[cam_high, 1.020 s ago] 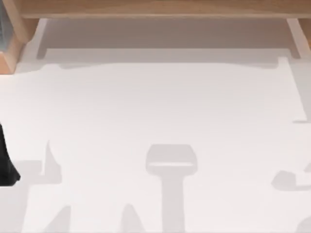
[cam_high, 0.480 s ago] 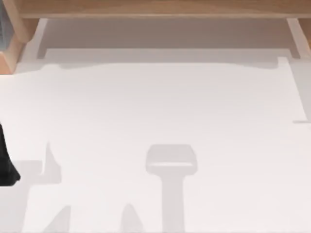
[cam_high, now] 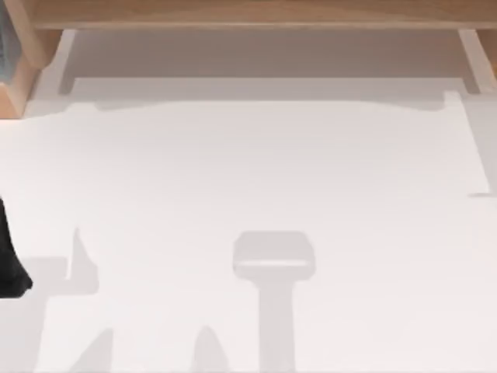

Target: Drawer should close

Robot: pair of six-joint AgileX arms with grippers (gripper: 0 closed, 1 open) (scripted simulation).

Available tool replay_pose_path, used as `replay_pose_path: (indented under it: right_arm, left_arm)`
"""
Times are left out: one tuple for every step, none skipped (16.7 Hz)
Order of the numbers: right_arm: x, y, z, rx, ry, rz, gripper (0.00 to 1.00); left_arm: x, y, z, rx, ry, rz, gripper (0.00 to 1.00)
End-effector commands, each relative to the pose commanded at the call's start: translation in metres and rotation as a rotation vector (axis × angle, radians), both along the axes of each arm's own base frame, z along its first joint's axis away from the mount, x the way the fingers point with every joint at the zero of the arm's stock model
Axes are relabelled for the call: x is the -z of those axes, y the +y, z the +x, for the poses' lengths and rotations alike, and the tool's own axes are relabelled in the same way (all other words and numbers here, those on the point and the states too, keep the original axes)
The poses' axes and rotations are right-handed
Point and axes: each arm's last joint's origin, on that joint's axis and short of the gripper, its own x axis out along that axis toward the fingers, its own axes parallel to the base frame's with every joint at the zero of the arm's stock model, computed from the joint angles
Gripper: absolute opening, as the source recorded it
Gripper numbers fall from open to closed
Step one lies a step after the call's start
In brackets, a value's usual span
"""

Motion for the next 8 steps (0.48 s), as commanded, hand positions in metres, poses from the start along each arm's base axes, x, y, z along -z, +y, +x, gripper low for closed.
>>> replay_pose_path:
  right_arm:
    - [0.000,0.000,0.001,0.001,-0.001,-0.001,1.00]
    - [0.000,-0.001,0.004,0.003,-0.002,-0.003,1.00]
    - [0.000,-0.001,0.009,0.003,-0.002,-0.003,1.00]
    - [0.000,-0.002,0.015,0.004,-0.002,-0.003,1.00]
    - [0.000,-0.002,0.020,0.004,-0.002,-0.003,1.00]
    - [0.000,-0.002,0.023,0.003,-0.002,-0.003,1.00]
    - [0.000,-0.002,0.025,0.003,-0.002,-0.003,1.00]
    - [0.000,-0.002,0.025,0.003,-0.002,-0.003,1.00]
  left_arm:
    - [0.000,0.000,0.000,0.000,0.000,0.000,1.00]
    - [0.000,0.000,0.000,0.000,0.000,0.000,1.00]
    - [0.000,0.000,0.000,0.000,0.000,0.000,1.00]
    - [0.000,0.000,0.000,0.000,0.000,0.000,1.00]
    - [0.000,0.000,0.000,0.000,0.000,0.000,1.00]
    - [0.000,0.000,0.000,0.000,0.000,0.000,1.00]
    - [0.000,0.000,0.000,0.000,0.000,0.000,1.00]
    - [0.000,0.000,0.000,0.000,0.000,0.000,1.00]
